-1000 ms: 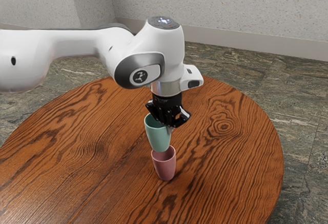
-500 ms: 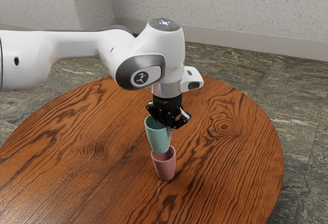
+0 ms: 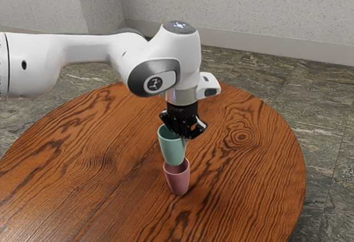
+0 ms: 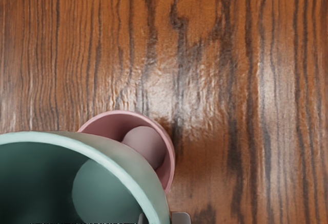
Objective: Place the left cup onto the right cup
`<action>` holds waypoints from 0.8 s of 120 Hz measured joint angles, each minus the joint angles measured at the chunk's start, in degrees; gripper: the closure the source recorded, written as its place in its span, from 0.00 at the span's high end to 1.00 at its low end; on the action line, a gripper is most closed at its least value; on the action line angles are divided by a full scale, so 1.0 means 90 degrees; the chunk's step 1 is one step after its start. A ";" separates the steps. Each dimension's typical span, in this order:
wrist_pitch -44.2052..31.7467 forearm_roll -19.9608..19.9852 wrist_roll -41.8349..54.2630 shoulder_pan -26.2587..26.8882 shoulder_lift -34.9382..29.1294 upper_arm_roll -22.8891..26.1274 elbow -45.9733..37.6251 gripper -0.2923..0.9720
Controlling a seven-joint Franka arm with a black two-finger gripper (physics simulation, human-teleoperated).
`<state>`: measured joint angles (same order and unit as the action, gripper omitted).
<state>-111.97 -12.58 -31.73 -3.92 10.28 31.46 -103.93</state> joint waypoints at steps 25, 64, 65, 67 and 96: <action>-0.0002 -0.0051 0.0002 0.0001 0.0077 0.0001 0.0049 0.15; -0.0001 -0.0062 0.0002 0.0001 0.0092 -0.0017 0.0035 0.15; -0.0001 -0.0062 0.0002 0.0001 0.0094 -0.0017 0.0034 0.15; -0.0001 -0.0062 0.0002 0.0001 0.0096 -0.0017 0.0033 0.15; -0.0013 -0.0062 -0.0002 0.0001 0.0168 -0.0018 0.0031 0.15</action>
<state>-112.09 -13.13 -31.75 -3.91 11.79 31.30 -103.65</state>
